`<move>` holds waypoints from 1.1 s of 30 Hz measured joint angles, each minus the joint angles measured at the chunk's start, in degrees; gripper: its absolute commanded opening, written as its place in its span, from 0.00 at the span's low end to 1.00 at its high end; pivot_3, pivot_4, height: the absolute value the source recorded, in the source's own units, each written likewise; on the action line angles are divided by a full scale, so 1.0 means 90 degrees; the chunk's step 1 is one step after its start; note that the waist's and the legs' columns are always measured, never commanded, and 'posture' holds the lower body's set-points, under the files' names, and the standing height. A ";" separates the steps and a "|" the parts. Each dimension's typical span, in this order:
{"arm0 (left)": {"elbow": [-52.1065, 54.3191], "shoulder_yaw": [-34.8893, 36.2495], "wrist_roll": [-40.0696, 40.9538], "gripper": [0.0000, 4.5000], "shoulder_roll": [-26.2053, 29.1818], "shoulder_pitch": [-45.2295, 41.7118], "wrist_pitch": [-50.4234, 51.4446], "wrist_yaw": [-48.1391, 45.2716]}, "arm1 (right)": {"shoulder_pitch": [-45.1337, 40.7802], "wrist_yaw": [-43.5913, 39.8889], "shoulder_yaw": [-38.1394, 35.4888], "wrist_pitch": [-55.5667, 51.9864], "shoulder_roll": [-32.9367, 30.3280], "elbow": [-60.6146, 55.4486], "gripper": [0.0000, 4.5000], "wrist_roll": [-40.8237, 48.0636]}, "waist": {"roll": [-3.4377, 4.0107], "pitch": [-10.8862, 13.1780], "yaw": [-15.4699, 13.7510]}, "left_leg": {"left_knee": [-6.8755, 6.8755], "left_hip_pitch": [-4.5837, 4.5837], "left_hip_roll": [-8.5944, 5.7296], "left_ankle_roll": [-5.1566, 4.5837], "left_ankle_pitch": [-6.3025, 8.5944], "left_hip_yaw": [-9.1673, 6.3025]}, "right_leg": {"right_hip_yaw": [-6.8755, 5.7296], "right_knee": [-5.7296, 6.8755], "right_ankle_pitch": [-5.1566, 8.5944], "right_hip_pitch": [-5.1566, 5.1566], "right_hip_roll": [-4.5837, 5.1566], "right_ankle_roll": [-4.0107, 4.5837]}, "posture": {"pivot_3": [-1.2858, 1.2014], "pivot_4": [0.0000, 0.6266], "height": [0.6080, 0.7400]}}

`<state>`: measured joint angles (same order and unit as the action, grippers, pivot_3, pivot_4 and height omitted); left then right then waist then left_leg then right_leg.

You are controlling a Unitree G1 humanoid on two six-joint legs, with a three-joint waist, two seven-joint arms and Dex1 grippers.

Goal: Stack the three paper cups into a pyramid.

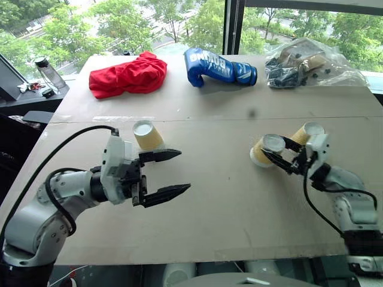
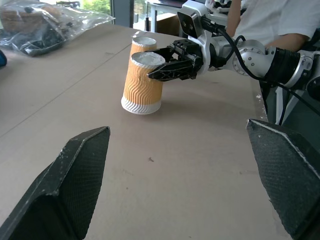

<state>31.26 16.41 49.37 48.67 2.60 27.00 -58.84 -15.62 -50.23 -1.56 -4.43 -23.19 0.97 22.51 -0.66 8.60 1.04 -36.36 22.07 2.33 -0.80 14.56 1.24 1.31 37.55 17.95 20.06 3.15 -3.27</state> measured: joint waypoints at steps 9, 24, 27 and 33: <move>-0.0507 0.0749 -0.0251 1.00 0.0092 0.0351 -0.0145 -0.0253 | -0.1468 -0.0074 0.1241 -0.0205 0.0941 0.1152 0.63 -0.0611 | -0.0014 0.0004 -0.0027 | -0.0020 0.0098 0.0009 0.0040 -0.0024 0.0002 | 0.0004 0.0037 0.0001 0.0106 0.0000 -0.0003 | 0.52 0.24 1.00; -0.0318 0.0633 0.0125 1.00 0.0068 -0.0309 0.0257 -0.0116 | -0.0682 -0.0094 0.0722 -0.0535 0.0119 -0.0101 1.00 -0.0376 | -0.0021 0.0005 -0.0077 | -0.0026 0.0097 0.0018 0.0020 -0.0012 -0.0005 | -0.0002 0.0044 0.0000 0.0098 0.0003 -0.0004 | 0.52 0.24 1.00; -0.0376 0.0150 0.0493 1.00 -0.0035 -0.1244 0.0772 0.0245 | -0.0076 0.0135 0.0161 -0.0640 -0.0284 -0.0847 1.00 -0.0264 | -0.0023 0.0004 -0.0052 | -0.0034 0.0093 0.0005 0.0019 -0.0012 -0.0007 | -0.0001 0.0050 -0.0001 0.0094 -0.0004 -0.0005 | 0.52 0.24 1.00; -0.0623 -0.0674 0.0656 1.00 -0.0284 -0.2417 0.1341 0.0488 | 0.0434 0.0789 -0.1254 -0.0749 -0.1024 -0.1125 1.00 -0.0225 | -0.0023 0.0006 -0.0039 | -0.0042 0.0091 0.0002 0.0020 -0.0012 -0.0004 | 0.0010 0.0052 -0.0001 0.0093 -0.0014 -0.0006 | 0.52 0.24 1.00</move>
<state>25.65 10.34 55.28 46.12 -19.16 39.07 -54.45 -11.71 -43.13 -12.85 -11.17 -32.41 -9.15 20.48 -0.87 8.66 0.70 -36.73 22.89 2.34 -0.62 14.44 1.20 1.40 38.02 17.94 20.91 3.03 -3.32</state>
